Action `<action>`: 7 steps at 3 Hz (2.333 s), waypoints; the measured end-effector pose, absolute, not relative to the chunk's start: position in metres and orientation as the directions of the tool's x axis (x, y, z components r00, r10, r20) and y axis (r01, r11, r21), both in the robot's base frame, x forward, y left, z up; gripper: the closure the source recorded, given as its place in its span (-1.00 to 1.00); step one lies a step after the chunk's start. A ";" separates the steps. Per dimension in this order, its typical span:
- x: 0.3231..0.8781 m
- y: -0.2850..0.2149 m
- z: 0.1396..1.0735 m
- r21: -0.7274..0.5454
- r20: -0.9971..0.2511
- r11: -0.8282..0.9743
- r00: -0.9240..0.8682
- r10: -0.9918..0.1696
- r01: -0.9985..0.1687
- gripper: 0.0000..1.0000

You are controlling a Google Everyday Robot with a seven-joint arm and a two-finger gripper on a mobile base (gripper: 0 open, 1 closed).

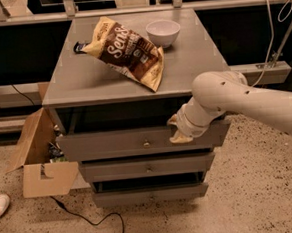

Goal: Open top drawer

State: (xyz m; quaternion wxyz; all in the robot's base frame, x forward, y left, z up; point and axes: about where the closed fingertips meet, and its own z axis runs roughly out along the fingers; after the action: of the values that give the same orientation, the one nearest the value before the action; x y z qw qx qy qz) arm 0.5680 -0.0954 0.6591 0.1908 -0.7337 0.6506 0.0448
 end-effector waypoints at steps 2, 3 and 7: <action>0.569 -0.095 0.661 -0.216 -0.320 -0.089 0.156 -0.934 -0.972 -1.00; 0.571 -0.096 0.634 -0.171 -0.335 -0.124 0.176 -0.926 -0.978 -1.00; 0.548 -0.097 0.648 -0.143 -0.315 -0.177 0.215 -0.924 -0.974 0.46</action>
Offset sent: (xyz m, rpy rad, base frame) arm 0.0100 0.0004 -0.0306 0.0460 0.0461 0.0731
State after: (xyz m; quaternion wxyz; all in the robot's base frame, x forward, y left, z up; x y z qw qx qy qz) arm 0.5477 -0.0972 0.6477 0.1576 -0.7633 0.6216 0.0783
